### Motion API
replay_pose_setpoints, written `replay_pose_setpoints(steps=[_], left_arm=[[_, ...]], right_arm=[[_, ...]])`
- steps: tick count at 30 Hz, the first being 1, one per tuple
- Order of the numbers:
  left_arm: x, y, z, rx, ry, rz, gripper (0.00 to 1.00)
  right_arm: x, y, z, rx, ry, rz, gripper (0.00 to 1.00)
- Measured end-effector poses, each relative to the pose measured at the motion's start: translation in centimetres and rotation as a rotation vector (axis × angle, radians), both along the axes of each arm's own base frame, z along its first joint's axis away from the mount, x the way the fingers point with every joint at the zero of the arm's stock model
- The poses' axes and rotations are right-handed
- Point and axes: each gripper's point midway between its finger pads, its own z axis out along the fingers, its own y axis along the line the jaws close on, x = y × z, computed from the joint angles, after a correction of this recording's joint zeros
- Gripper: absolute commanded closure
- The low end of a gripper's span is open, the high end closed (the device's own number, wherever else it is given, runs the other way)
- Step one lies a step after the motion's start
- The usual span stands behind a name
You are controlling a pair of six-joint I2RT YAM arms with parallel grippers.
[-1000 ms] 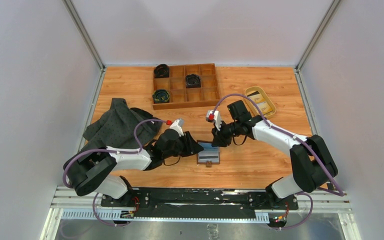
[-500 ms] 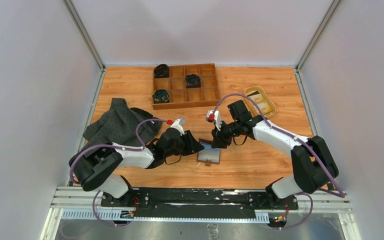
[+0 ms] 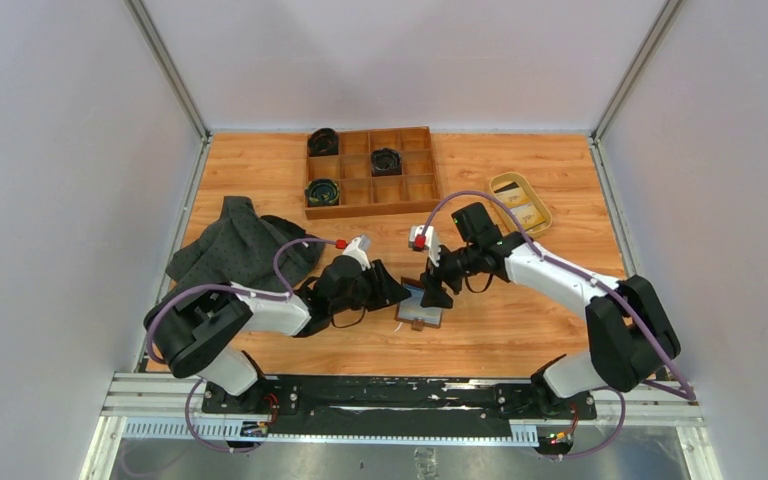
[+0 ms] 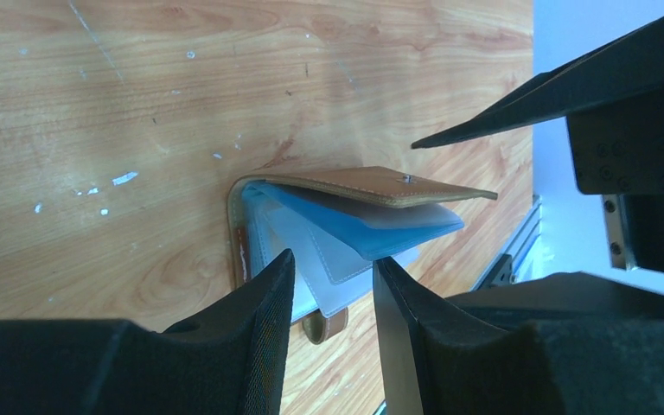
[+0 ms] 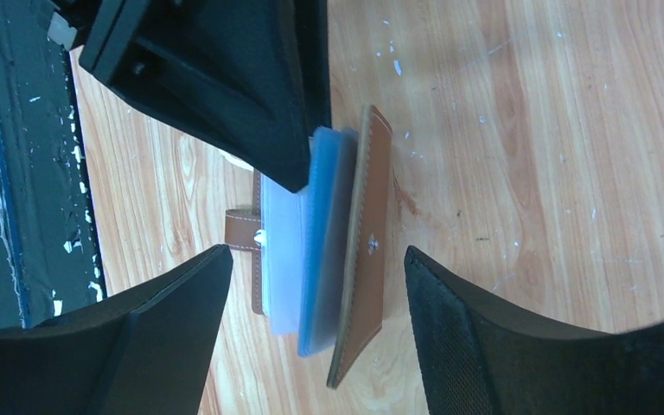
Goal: Put the credit cards into the card holder
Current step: Open the card holder at the center of the board.
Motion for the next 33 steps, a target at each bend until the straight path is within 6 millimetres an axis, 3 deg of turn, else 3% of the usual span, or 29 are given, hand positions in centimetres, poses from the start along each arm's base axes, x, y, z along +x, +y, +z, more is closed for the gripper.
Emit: replay_pose_setpoints(steps=[3, 19, 27, 29, 33], left_arm=[[0.2, -0.3, 0.3, -0.024, 0.001, 0.006, 0.60], [1.2, -1.9, 0.3, -0.227, 0.074, 0.052, 0.63], [1.5, -2.3, 1.5, -0.287, 0.071, 0.058, 0.63], [1.5, -2.4, 1.6, -0.298, 0.073, 0.060, 0.63], [1.6, -2.5, 1.6, -0.304, 0.077, 0.060, 0.63]], right_arm=[[-0.3, 0.3, -0.2, -0.022, -0.025, 0.024, 0.01], [0.6, 0.2, -1.2, -0.174, -0.227, 0.049, 0.00], [0.8, 0.0, -2.0, -0.252, -0.296, 0.069, 0.00], [1.0, -0.1, -2.1, -0.270, -0.312, 0.063, 0.03], [2.0, -0.5, -2.0, -0.300, -0.351, 0.030, 0.27]])
